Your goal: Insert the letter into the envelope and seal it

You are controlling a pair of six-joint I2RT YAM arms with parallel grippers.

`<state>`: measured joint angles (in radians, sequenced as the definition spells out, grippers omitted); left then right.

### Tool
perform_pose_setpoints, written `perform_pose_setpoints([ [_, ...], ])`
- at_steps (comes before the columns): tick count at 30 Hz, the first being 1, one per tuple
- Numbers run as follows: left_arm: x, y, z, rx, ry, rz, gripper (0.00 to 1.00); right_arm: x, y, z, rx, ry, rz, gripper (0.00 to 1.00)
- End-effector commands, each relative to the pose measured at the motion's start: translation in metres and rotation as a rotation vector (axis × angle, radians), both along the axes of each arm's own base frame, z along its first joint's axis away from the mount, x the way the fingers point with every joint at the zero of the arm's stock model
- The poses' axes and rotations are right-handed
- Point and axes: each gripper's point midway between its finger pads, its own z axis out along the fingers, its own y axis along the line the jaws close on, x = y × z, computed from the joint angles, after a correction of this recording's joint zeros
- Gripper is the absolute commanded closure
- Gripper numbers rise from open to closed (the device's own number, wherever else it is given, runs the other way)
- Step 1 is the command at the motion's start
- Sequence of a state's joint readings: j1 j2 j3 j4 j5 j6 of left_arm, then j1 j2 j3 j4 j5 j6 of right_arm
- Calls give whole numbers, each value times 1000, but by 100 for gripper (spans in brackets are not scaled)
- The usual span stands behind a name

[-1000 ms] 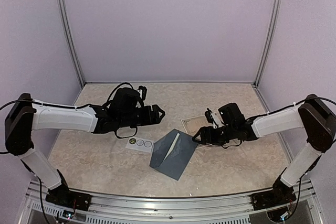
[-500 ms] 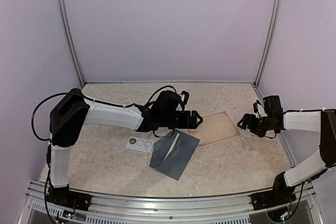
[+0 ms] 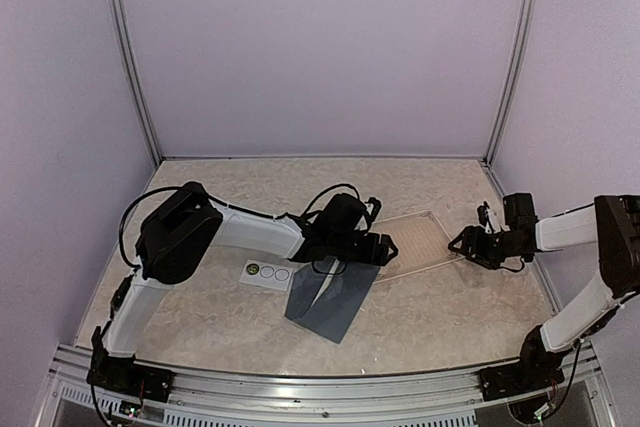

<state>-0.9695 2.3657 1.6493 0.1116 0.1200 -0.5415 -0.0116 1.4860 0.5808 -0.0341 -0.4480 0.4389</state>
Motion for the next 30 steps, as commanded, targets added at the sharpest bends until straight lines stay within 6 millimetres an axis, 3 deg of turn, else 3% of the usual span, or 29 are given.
perform_pose_setpoints([
  [1, -4, 3, -26, 62, 16, -29, 21, -8, 7, -19, 75, 71, 6, 31],
  [6, -6, 11, -39, 84, 35, -21, 21, -4, 21, -21, 163, 65, 44, 36],
  [24, -4, 13, -31, 76, 25, -16, 21, 8, 28, -12, 219, 23, 47, 57],
  [27, -6, 12, -30, 72, 21, -22, 21, 15, 26, -11, 218, 4, 22, 69],
  [30, -7, 10, -25, 55, 9, -29, 21, 24, 25, -1, 221, -53, 19, 93],
])
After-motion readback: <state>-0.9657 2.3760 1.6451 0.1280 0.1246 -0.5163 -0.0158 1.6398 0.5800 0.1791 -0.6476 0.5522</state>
